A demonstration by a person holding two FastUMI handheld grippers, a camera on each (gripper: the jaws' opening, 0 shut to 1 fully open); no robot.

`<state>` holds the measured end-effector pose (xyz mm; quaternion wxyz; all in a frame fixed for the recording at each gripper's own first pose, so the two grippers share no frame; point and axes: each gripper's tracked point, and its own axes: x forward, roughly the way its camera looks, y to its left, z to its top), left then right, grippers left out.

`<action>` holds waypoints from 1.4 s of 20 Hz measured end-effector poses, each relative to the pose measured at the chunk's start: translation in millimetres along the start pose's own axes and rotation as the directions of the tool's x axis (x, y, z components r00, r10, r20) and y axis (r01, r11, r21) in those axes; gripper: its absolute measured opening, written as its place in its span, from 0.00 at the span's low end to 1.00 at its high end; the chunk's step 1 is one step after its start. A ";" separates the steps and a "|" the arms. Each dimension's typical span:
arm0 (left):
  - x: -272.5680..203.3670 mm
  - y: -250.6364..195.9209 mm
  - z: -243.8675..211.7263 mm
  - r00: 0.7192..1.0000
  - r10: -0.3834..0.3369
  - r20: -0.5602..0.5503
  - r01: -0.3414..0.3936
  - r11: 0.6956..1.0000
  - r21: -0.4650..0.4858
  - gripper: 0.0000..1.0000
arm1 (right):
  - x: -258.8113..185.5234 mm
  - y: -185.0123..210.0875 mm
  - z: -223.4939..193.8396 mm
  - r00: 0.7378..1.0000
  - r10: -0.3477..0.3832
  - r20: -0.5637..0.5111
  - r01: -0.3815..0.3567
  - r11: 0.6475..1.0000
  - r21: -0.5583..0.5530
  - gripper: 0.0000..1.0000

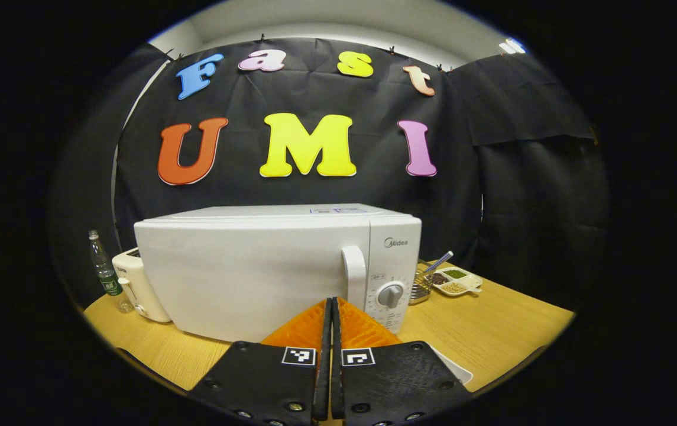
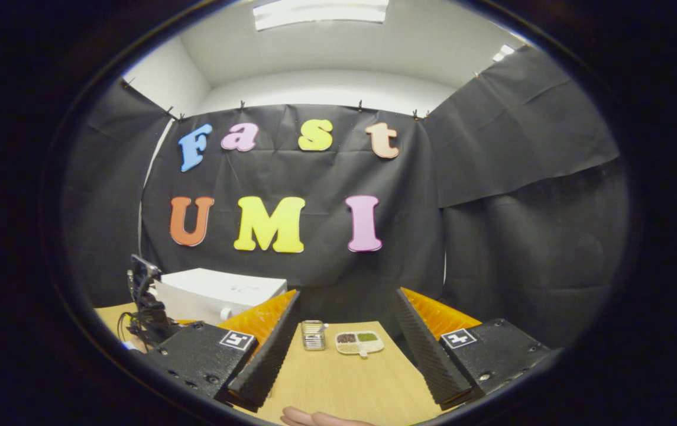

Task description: Open the microwave oven with the left hand, put the food in, and close the microwave oven.

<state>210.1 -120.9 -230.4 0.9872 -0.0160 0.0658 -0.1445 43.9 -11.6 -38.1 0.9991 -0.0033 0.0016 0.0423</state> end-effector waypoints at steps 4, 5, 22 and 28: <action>-57.4 5.4 30.6 0.996 0.073 0.050 -0.071 0.997 -0.040 0.96 | -15.3 14.7 -8.7 1.000 0.026 -0.014 -0.026 1.000 -0.002 0.99; -66.9 6.1 33.9 0.995 0.084 0.053 -0.082 0.996 -0.036 0.95 | -17.4 16.4 -10.0 1.000 0.024 -0.014 -0.024 1.000 -0.005 0.99; -260.4 12.9 156.2 0.954 0.224 0.199 -0.237 0.971 0.044 0.93 | -105.6 27.3 34.7 0.999 0.008 0.037 -0.009 0.999 0.039 0.99; -312.9 -1.2 165.0 0.949 0.243 0.199 -0.248 0.969 -0.003 0.94 | -136.7 22.2 44.1 0.999 0.008 0.047 -0.010 0.998 0.058 0.89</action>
